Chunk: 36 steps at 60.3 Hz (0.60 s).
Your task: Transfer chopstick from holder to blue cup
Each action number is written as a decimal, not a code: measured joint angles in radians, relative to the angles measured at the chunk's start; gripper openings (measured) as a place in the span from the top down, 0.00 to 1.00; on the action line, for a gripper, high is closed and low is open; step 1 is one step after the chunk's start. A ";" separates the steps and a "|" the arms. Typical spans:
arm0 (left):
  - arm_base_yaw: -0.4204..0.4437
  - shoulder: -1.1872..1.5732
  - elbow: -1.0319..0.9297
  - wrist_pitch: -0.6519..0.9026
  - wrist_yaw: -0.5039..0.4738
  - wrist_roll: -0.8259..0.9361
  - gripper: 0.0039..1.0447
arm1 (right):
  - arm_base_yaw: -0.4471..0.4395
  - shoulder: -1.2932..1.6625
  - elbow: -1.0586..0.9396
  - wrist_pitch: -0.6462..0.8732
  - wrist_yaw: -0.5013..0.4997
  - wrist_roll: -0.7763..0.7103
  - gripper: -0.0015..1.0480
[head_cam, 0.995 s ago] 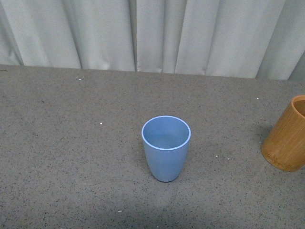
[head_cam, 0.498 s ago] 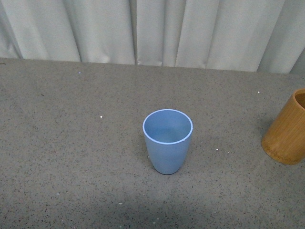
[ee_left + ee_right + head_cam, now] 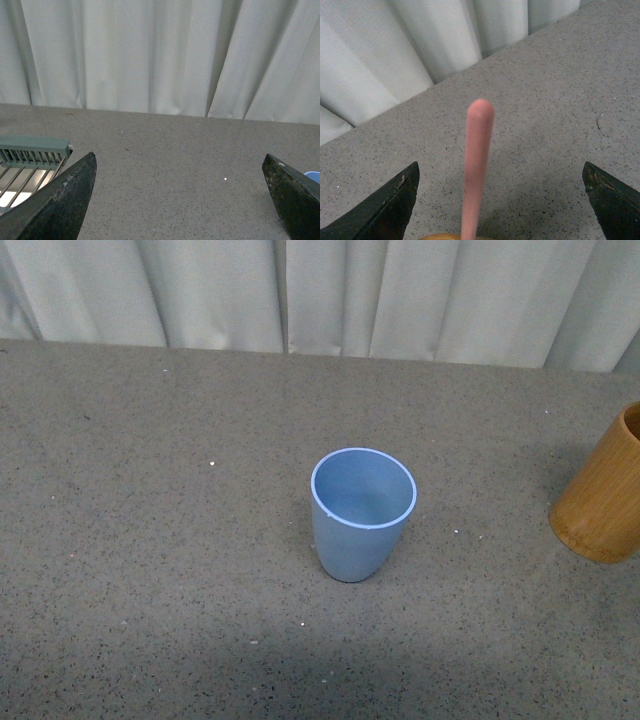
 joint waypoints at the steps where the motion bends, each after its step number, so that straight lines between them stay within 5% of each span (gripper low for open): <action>1: 0.000 0.000 0.000 0.000 0.000 0.000 0.06 | 0.001 0.002 0.002 0.000 0.001 0.001 0.09; 20: 0.000 0.000 0.000 0.000 0.000 0.000 0.06 | 0.026 0.087 0.055 -0.013 0.016 0.036 0.09; 36: 0.000 0.000 0.000 0.000 0.000 0.000 0.06 | 0.045 0.114 0.072 -0.002 0.017 0.044 0.60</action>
